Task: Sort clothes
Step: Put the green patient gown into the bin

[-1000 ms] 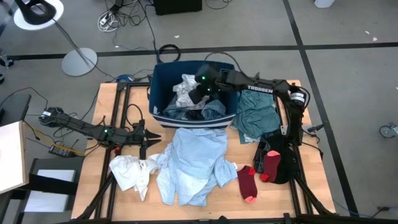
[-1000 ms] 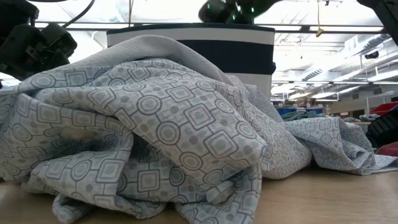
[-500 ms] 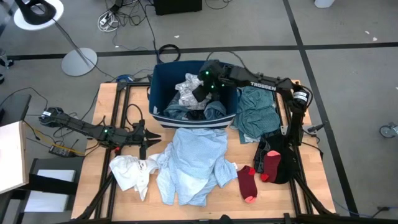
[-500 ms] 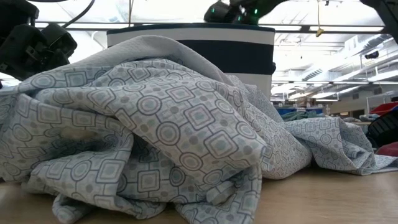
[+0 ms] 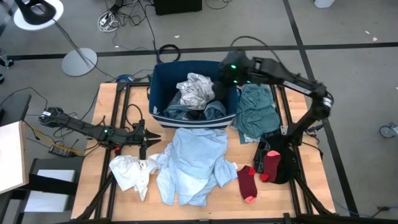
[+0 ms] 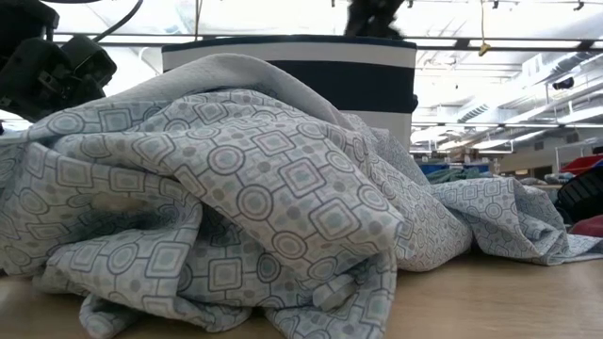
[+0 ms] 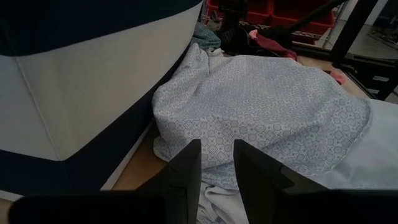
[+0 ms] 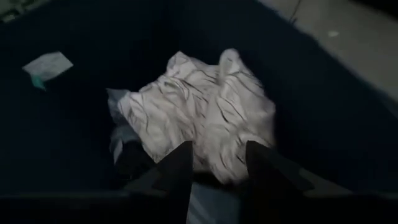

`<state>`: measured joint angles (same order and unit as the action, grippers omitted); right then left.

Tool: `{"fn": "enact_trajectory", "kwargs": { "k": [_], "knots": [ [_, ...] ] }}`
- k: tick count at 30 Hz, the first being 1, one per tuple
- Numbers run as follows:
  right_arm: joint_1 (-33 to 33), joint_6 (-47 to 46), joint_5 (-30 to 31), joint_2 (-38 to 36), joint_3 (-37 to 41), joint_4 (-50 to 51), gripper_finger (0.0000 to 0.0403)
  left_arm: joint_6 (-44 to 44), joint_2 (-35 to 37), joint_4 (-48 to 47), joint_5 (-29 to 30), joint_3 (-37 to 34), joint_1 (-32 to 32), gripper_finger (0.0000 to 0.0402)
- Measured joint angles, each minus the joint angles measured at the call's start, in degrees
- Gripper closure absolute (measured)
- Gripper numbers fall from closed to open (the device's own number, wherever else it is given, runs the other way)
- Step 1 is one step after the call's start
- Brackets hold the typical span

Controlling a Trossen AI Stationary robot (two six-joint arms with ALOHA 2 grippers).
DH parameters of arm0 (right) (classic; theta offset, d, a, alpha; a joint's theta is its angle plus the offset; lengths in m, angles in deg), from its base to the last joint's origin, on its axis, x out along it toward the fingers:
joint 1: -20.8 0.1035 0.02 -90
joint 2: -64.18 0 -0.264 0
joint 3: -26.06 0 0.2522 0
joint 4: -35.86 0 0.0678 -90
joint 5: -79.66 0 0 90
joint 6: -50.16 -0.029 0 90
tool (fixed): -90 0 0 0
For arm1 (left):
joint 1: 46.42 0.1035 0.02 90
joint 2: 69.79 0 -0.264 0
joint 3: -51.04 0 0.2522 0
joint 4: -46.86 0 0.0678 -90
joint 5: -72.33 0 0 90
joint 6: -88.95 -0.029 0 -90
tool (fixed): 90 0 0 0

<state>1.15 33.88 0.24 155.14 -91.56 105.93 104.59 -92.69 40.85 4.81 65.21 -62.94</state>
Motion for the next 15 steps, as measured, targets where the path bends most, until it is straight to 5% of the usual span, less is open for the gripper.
{"fn": "enact_trajectory", "kwargs": {
  "k": [8, 15],
  "knots": [
    [9.89, -5.88, 14.79, -13.29, 6.87, 8.32, 0.026, 0.0, 0.0, -0.02, -0.01, 0.0, 0.02, 0.0303],
    [15.43, -22.75, 18.28, -24.61, 24.75, 12.13, 0.0261, 0.0, 0.0, -0.02, 0.0, 0.0, 0.01, 0.0303]
  ]
}}
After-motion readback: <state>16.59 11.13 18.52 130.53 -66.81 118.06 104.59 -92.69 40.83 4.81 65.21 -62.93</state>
